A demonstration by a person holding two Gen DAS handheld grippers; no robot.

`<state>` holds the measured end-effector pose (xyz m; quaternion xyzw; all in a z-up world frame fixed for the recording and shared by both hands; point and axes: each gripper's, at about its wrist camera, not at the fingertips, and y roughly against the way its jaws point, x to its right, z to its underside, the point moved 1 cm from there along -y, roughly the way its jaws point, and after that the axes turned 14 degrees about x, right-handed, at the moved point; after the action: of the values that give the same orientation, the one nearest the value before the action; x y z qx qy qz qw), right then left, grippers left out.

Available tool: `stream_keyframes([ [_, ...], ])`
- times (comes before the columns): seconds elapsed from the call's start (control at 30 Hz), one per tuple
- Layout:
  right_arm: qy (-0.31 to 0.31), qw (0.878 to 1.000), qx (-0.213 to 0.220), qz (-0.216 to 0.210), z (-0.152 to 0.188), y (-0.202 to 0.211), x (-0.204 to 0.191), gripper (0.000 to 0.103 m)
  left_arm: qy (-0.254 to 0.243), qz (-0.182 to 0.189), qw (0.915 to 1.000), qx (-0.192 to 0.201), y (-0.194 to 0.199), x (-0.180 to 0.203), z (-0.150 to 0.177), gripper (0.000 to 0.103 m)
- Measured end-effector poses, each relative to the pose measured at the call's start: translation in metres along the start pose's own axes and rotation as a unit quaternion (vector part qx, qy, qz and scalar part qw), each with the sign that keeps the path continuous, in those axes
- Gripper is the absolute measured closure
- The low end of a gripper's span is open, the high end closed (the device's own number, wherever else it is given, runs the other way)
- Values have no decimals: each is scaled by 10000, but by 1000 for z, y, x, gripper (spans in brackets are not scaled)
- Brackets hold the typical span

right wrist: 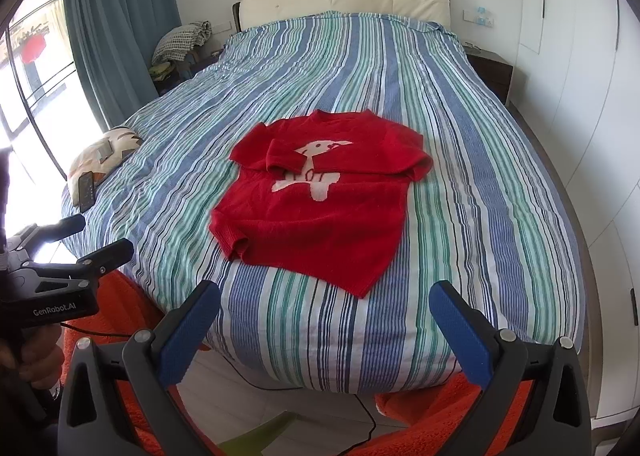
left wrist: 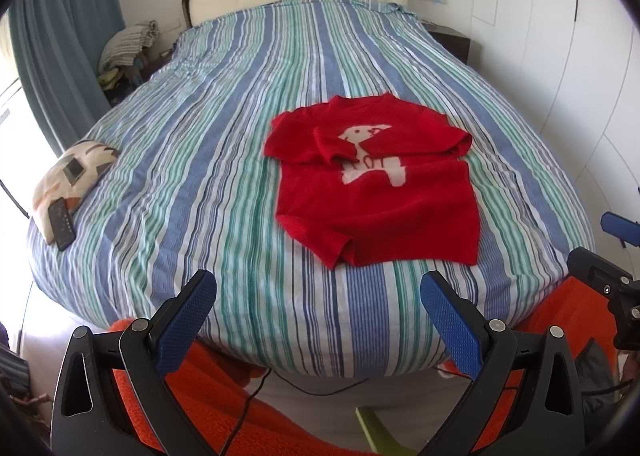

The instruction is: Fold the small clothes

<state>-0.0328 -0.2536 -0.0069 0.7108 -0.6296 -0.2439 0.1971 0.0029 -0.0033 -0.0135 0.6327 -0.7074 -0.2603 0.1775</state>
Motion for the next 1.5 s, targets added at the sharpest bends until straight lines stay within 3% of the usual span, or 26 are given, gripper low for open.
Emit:
stream_keyframes([
  [1.5,-74,9999,-106,-78,9,-2,-8,0,17,163,9998,-72,4,5,4,1],
])
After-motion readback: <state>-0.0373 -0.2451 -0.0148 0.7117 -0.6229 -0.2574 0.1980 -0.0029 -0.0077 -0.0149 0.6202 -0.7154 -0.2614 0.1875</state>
